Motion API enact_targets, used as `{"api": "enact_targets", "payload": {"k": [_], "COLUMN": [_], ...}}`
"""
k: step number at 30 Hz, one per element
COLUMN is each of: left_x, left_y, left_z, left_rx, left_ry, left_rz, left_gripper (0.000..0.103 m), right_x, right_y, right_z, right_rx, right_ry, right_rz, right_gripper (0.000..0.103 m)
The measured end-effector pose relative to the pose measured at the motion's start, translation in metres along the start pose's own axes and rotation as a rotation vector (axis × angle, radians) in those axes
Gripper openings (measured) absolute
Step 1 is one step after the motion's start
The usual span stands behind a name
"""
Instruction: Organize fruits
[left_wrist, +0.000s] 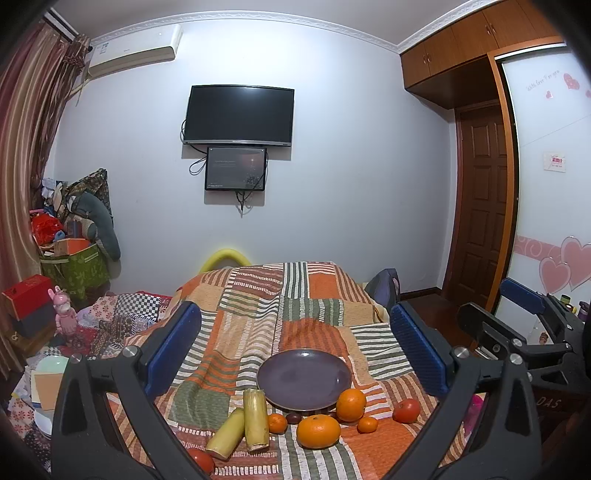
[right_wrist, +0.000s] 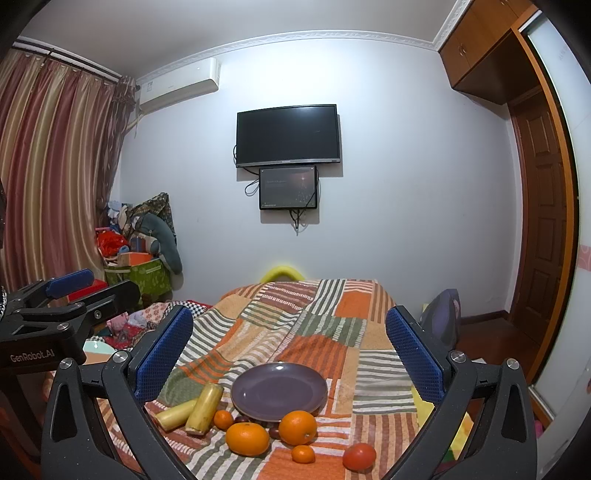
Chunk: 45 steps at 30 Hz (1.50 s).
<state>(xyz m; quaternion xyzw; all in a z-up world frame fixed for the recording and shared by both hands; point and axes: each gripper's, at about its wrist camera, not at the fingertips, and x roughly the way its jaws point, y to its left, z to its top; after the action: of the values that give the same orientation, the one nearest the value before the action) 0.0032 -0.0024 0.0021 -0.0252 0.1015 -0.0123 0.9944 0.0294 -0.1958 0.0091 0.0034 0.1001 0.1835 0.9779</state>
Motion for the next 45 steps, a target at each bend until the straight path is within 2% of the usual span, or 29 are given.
{"api": "enact_targets", "payload": {"k": [27,39,45], "left_x": [0.0,0.023,0.048], "left_y": [0.0,0.01,0.024], "left_z": [-0.004,-0.013,-0.023], "left_rx": [0.002,-0.002,0.0], "left_ry": [-0.006,0.069,0.143], "left_rz": [-0.008,0.007,0.038], "left_gripper": [0.103,0.103,0.084], "right_x": [-0.002,0.012,0.037], "right_y": [0.0,-0.005,-0.008], "right_z": [0.002,-0.007,-0.023], "right_rx": [0.002,0.018,0.01], "right_ry": [-0.001,0.043,0.151], "right_rz": [-0.001,0.016,0.041], "right_gripper": [0.103,0.102,0.083]}}
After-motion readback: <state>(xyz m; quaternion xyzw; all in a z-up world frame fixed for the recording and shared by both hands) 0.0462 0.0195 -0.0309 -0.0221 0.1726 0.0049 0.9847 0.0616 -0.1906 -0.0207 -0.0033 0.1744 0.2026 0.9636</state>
